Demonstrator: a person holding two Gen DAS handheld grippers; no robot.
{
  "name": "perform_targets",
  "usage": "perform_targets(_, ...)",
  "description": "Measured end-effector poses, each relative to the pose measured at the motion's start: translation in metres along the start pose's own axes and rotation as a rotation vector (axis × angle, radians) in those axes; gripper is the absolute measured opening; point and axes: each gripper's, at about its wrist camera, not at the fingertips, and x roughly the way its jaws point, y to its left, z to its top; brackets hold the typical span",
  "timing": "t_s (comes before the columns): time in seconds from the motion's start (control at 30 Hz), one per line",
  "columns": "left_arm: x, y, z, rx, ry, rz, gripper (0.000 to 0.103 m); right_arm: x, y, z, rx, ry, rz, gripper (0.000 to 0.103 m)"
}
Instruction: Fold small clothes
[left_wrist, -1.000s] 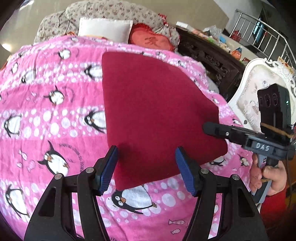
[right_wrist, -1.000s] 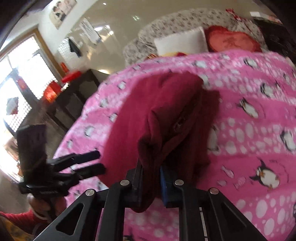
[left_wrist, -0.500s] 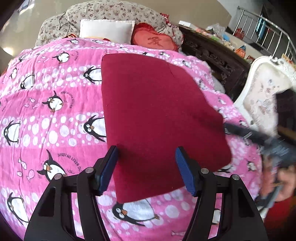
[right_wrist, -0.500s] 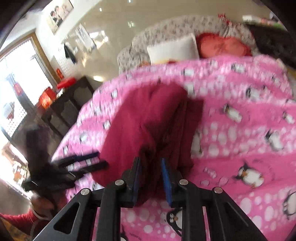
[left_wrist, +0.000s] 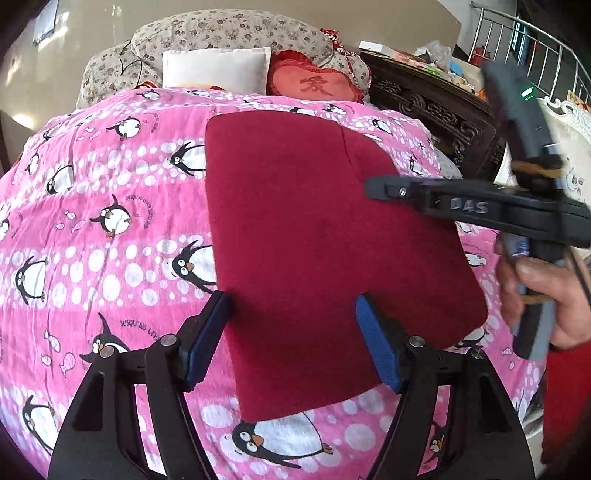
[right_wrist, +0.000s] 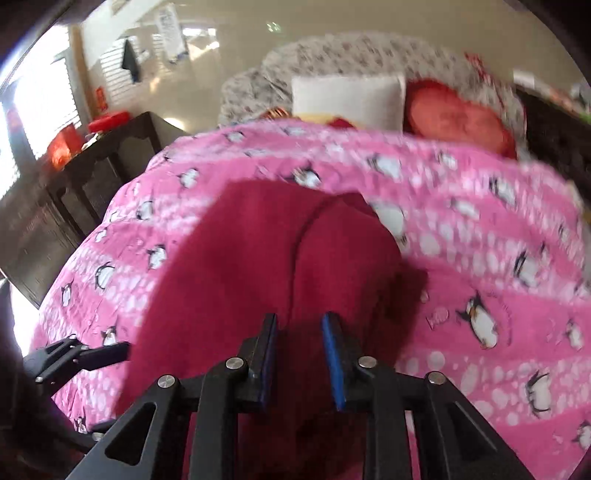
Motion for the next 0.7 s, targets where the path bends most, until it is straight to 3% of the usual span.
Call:
perform_targets(0.2,0.008,0.002,0.0,-0.013,0.019,0.014,0.073,-0.02,0.001,-0.006,0.039,-0.039,0.056,0.024)
perform_targets(0.27,0.007,0.004,0.0,-0.029,0.023,0.007,0.073,-0.034,0.01,-0.01,0.029,-0.049,0.067,0.028)
perform_targets(0.33,0.006,0.007,0.0,-0.051,0.029,-0.003,0.073,-0.049,0.023,-0.018,0.002,-0.057,0.067,0.038)
perform_targets(0.5,0.006,0.004,-0.004,-0.057,0.028,0.008,0.073,-0.063,0.04,-0.038,-0.051,-0.065,0.012,0.038)
perform_targets(0.63,0.007,0.003,-0.005,-0.056,0.026,0.019,0.075,-0.039,0.035,-0.056,-0.085,0.021,-0.083,0.038)
perform_targets(0.7,0.01,0.003,-0.007,-0.062,0.038,0.019,0.075,-0.032,0.029,-0.063,-0.074,0.025,-0.08,0.038)
